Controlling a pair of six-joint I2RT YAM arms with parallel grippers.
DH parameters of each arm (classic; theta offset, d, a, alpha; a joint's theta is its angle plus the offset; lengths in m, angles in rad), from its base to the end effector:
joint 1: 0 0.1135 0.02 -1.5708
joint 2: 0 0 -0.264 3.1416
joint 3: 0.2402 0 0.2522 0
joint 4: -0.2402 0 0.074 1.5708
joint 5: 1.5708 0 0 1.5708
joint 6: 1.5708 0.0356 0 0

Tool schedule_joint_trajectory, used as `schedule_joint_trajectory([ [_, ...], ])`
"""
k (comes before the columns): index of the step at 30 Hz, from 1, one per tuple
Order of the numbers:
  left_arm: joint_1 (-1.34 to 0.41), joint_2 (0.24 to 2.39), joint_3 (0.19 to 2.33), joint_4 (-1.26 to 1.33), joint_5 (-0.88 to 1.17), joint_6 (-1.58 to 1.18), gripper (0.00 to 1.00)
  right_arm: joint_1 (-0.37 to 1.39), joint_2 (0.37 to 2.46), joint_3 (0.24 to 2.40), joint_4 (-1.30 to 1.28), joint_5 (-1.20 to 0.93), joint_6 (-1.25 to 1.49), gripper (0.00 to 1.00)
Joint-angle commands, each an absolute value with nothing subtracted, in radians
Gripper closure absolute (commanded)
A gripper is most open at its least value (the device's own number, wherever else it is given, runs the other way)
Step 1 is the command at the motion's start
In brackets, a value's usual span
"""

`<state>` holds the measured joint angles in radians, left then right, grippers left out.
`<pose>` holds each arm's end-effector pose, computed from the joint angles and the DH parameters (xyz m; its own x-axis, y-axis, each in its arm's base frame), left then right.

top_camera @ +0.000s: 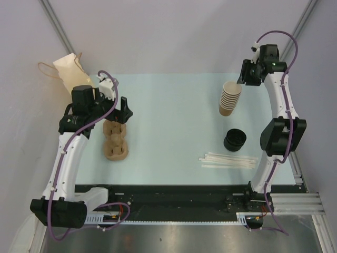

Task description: Pack the takeout coffee

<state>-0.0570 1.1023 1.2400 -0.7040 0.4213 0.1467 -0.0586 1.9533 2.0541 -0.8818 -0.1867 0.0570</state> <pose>0.2239 -0.0274 0.3850 -0.4719 0.1605 -0.8669 0.4706 0.8774 -0.0937 0.4333 -0.0188 0.3660 -0.7059 0.0975 -0.7016 -0.0339 0.9847 0.1709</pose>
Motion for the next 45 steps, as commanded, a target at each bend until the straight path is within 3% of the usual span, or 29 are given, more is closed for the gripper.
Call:
schedule_joint_trajectory([
  [1,-0.066,1.081,1.259,-0.676,0.414,0.130,0.01,-0.049,1.977,2.102,-0.861,-0.167,0.069,0.50],
  [5,-0.066,1.086,1.259,-0.675,0.413,0.129,0.00,-0.048,1.993,2.102,-0.861,-0.172,0.075,0.50],
  [22,-0.064,1.095,1.259,-0.669,0.385,0.118,0.00,-0.051,2.016,2.103,-0.864,-0.192,0.083,0.69],
  [32,-0.066,1.103,1.247,-0.664,0.357,0.106,0.00,-0.067,1.997,2.109,-0.871,-0.232,0.100,1.00],
  [45,-0.064,1.112,1.244,-0.664,0.371,0.101,0.01,-0.144,1.942,2.100,-0.874,-0.365,0.147,1.00],
])
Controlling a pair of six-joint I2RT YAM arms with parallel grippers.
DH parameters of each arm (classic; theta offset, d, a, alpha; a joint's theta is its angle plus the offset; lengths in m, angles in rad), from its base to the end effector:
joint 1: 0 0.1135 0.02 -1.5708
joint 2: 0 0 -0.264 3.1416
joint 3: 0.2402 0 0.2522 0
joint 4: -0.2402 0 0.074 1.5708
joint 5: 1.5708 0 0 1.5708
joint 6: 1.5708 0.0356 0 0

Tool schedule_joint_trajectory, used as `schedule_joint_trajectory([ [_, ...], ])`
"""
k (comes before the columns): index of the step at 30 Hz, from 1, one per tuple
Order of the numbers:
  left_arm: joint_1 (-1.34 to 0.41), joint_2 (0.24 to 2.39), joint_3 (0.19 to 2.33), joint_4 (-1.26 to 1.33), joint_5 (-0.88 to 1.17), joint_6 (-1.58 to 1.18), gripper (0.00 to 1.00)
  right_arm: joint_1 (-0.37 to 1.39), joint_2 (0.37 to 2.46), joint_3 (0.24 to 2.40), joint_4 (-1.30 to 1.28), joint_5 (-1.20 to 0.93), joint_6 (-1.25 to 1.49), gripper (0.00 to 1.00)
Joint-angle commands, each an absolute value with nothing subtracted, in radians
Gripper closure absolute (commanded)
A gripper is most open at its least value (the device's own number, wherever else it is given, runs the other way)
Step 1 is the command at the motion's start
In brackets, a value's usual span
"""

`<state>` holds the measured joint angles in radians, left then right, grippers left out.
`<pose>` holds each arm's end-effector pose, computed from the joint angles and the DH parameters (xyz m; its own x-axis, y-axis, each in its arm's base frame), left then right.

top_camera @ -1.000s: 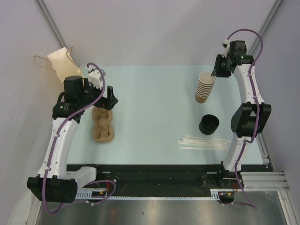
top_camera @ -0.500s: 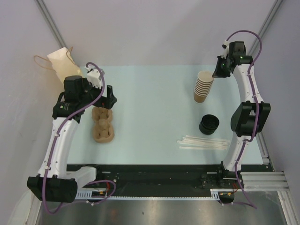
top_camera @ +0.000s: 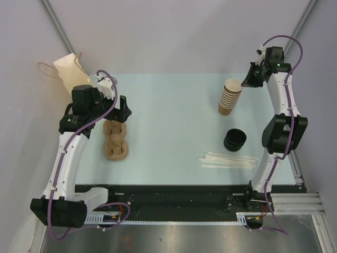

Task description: Pack the takeout coffee

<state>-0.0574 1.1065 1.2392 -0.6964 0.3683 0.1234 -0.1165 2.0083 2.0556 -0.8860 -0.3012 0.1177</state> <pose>0.2262 -0.0258 0.3841 -0.4854 0.1429 -0.8625 0.4203 0.9032 -0.0869 0.4441 -0.0413 0.3438 -0.7437 0.2000 -0.6379 0.0014 0.9547 0.2976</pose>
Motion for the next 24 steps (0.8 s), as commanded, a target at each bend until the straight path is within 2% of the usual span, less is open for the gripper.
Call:
schedule_joint_trajectory([
  [1,-0.066,1.112,1.247,-0.667,0.373,0.101,0.00,-0.147,1.941,2.102,-0.874,-0.377,0.150,1.00],
  [11,-0.066,1.123,1.250,-0.669,0.377,0.100,0.00,-0.179,1.905,2.137,-0.867,-0.472,0.161,1.00],
  [20,-0.066,1.129,1.247,-0.663,0.364,0.094,0.00,-0.178,1.841,2.238,-0.896,-0.437,0.089,1.00],
  [24,-0.066,1.117,1.238,-0.661,0.393,0.090,0.00,-0.150,1.781,2.223,-0.887,-0.521,0.084,1.00],
])
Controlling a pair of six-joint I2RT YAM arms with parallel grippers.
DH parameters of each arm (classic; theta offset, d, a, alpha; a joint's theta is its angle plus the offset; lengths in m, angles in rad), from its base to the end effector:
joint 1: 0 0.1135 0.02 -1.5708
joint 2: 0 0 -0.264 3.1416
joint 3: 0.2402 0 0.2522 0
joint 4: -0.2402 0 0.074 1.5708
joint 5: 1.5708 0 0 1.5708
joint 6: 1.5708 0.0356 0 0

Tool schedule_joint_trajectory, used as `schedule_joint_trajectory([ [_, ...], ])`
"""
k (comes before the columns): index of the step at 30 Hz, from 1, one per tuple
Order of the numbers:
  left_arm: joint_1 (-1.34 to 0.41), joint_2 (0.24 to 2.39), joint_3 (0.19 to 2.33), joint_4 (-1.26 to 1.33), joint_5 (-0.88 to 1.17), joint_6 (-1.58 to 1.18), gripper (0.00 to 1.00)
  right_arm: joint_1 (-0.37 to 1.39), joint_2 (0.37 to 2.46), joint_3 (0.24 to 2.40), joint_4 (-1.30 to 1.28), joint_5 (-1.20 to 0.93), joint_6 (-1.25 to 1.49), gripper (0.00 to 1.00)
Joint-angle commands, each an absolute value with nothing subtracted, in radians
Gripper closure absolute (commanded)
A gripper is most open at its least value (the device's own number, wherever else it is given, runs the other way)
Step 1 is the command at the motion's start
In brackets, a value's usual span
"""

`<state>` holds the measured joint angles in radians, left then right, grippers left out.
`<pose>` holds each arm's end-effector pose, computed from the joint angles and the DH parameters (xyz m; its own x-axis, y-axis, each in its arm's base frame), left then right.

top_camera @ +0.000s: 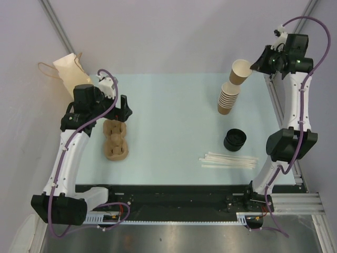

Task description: Pack the takeout coffee

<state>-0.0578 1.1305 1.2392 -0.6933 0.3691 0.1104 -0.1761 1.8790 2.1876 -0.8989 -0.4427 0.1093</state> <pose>0.2328 -0.0263 0.3794 -0.5086 0.1324 -0.8508 0.4128 0.9046 -0.1060 0.3999 -0.0557 0.4375 -0.5657 0.2008 -0.7998 -0.1311 0.9357 0.3276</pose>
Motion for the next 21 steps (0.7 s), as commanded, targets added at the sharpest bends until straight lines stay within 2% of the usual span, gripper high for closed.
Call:
schedule_joint_trajectory([
  [1,-0.066,1.112,1.235,-0.664,0.400,0.092,0.00,-0.134,1.769,2.214,-0.887,-0.532,0.077,1.00],
  [6,-0.066,1.077,1.229,-0.703,0.445,0.109,0.00,0.044,1.692,2.067,-0.844,-0.610,0.069,1.00],
  [12,-0.064,0.953,1.151,-0.628,0.526,0.083,0.00,0.264,1.695,1.930,-0.821,-0.611,0.009,1.00],
  [15,-0.066,0.888,1.115,-0.604,0.499,0.040,0.00,0.368,1.695,1.858,-0.773,-0.629,0.002,1.00],
  [21,-0.064,0.902,1.077,-0.680,0.545,0.035,0.00,0.563,1.738,1.675,-0.696,-0.631,-0.083,1.00],
])
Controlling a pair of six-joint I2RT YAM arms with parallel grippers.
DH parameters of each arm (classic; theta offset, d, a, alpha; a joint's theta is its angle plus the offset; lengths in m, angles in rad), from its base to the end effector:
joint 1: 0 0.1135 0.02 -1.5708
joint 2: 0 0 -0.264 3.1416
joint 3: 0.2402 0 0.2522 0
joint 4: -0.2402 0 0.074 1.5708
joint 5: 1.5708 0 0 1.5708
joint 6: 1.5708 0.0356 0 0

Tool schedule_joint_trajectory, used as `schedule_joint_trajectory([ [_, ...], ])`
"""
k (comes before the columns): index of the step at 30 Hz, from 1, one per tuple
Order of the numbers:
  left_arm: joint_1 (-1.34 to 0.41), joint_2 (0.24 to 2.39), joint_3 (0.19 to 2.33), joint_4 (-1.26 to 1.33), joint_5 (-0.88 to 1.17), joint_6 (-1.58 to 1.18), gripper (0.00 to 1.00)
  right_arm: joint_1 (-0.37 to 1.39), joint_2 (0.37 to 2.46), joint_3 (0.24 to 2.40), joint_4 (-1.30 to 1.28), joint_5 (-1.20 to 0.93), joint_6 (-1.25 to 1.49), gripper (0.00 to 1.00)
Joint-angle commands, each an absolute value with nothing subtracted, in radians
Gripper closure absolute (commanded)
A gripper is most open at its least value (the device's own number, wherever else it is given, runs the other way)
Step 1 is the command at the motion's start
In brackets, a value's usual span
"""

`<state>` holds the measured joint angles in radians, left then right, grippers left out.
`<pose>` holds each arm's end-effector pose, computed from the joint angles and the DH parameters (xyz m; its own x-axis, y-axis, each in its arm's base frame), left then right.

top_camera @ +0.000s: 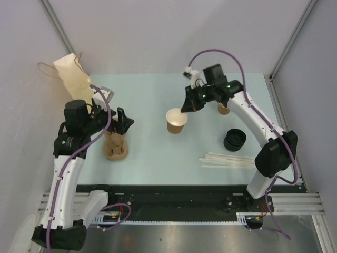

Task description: Pack the takeout coffee

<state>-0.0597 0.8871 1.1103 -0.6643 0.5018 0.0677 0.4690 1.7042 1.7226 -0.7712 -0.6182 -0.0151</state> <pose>0.1727 -0.0275 0.3860 -0.3923 0.0829 -0.9161 0.5142 0.8455 -0.1437 0.3244 0.1875 0.3692 -0.5985 -0.3171 -0.7357 -0.7547 0.5310 0.3852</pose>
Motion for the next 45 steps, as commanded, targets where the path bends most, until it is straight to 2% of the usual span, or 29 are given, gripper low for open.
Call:
schedule_joint_trajectory([
  [1,-0.057,0.894,1.056,-0.673,0.545,0.038,0.00,0.583,1.768,1.660,-0.701,-0.629,-0.104,1.00],
  [12,-0.031,0.887,1.029,-0.644,0.620,0.043,0.00,0.721,1.799,1.436,-0.471,-0.575,-0.124,1.00],
  [26,-0.026,0.888,1.012,-0.627,0.634,0.046,0.00,0.727,1.756,1.330,-0.361,-0.476,-0.155,1.00],
  [28,-0.026,0.888,1.011,-0.629,0.635,0.046,0.01,0.727,1.750,1.327,-0.359,-0.474,-0.155,0.97],
  [30,-0.026,0.885,1.008,-0.624,0.638,0.048,0.01,0.726,1.747,1.325,-0.359,-0.469,-0.150,0.90],
  [35,-0.026,0.882,1.006,-0.626,0.635,0.048,0.00,0.727,1.730,1.325,-0.373,-0.460,-0.143,0.84],
  [37,-0.026,0.884,1.005,-0.623,0.635,0.049,0.01,0.727,1.724,1.325,-0.376,-0.460,-0.141,0.71],
  [44,-0.026,0.887,1.011,-0.629,0.644,0.057,0.00,0.701,1.660,1.327,-0.387,-0.477,-0.133,0.46],
  [45,-0.026,0.888,1.014,-0.629,0.646,0.057,0.00,0.692,1.642,1.327,-0.384,-0.479,-0.133,0.37],
])
